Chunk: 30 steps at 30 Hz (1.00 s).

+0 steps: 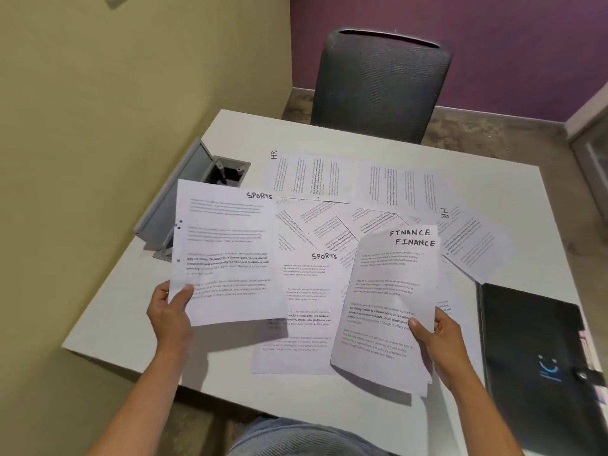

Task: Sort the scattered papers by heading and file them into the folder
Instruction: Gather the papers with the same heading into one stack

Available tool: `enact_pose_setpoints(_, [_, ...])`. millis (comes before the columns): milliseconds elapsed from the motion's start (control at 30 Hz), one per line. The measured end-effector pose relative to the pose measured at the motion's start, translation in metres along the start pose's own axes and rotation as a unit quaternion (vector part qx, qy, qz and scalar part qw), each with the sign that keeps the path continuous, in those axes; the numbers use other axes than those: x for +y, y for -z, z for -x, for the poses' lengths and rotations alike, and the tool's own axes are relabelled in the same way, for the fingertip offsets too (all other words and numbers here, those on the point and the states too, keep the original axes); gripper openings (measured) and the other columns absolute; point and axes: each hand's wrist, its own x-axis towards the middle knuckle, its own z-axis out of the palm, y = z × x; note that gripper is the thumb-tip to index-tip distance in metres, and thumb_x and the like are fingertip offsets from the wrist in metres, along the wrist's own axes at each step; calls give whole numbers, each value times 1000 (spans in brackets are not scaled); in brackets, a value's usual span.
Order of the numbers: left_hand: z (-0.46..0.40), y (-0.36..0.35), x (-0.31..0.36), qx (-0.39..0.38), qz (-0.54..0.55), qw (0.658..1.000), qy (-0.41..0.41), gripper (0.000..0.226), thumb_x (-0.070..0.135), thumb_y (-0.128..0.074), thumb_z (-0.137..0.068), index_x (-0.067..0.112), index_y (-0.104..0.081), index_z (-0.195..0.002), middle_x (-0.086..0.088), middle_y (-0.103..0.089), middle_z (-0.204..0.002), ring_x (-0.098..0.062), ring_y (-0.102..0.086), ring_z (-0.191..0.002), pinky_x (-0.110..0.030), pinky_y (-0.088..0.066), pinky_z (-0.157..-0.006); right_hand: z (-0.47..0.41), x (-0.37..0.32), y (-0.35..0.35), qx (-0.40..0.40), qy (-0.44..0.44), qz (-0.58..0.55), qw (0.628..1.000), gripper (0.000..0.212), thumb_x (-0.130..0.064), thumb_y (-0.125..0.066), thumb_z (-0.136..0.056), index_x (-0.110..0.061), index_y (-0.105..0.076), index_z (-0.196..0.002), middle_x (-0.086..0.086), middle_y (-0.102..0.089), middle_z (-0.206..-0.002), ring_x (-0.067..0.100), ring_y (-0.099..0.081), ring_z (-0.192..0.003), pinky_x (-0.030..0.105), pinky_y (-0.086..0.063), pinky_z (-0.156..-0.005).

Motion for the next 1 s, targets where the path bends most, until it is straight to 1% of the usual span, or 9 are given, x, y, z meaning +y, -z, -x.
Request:
enact_pose_setpoints(100, [5,-5,-12,-57,-20,997,39,16,6,-61,-92,22,-60,-89,-7,-70,-101,-29,-67,-90,-43,-56,-77,3,2,5,11,-3,-4,1000,32,-10,-66,-90,-18,-62,-121,-2,-73,-111,19,-71,-97,21,-58,-64])
enact_pose_setpoints(200, [7,-5,-29,-78,-57,994,53,13,6,-61,-92,19,-61,-94,-10,-70,-102,-33,-68,-92,-47,-56,-81,5,3,7,24,-7,-3,1000,31,-12,-67,-89,-20,-62,-119,-2,-72,-111,21,-70,-98,23,-58,-65])
enact_pose_setpoints(367, [20,-9,-64,-159,-167,971,65,8,6,-63,-92,9,-63,-99,-11,-71,-97,-29,-68,-87,-32,-54,-66,4,4,7,34,-15,-3,999,28,-10,-67,-90,-24,-63,-113,-2,-73,-109,21,-70,-97,22,-58,-63])
enact_pose_setpoints(533, [23,-21,-89,-205,-229,946,105,10,10,-63,-93,12,-61,-103,-9,-70,-103,-24,-68,-89,-29,-55,-68,0,2,6,43,-14,7,999,28,-11,-66,-90,-22,-62,-115,-1,-72,-110,22,-70,-99,22,-58,-65])
enact_pose_setpoints(700, [19,-37,-90,-226,-323,917,63,7,13,-59,-96,10,-60,-102,1,-64,-94,-9,-61,-81,-7,-43,-58,-4,-3,8,47,-9,6,999,26,-10,-65,-91,-20,-62,-115,0,-72,-109,22,-70,-99,20,-58,-64])
enact_pose_setpoints(800, [-1,-38,-91,-216,-409,887,-15,15,17,-59,-94,11,-60,-108,-3,-58,-102,-20,-58,-93,-21,-42,-78,-6,-3,11,50,-12,8,999,27,-11,-66,-90,-21,-63,-115,1,-73,-110,24,-70,-101,27,-60,-73])
enact_pose_setpoints(900, [-30,-38,-92,-191,-459,864,-75,15,18,-61,-91,7,-64,-102,-9,-59,-103,-26,-59,-95,-30,-44,-80,-5,-6,11,53,-5,10,999,38,-25,-73,-80,-20,-64,-117,1,-75,-109,24,-72,-100,36,-60,-81])
enact_pose_setpoints(967, [-49,-45,-86,-168,-484,854,-88,20,18,-64,-90,8,-65,-107,-10,-59,-110,-27,-58,-100,-36,-47,-87,-4,-10,9,52,-4,13,999,51,-35,-75,-71,-19,-64,-118,-1,-75,-108,20,-73,-97,35,-61,-80])
enact_pose_setpoints(1000, [-59,-50,-83,-161,-497,847,-94,24,19,-65,-89,8,-65,-111,-10,-58,-114,-27,-56,-103,-39,-46,-91,-3,-11,8,51,-3,15,999,51,-34,-74,-72,-18,-63,-119,-1,-75,-109,20,-73,-98,37,-61,-81])
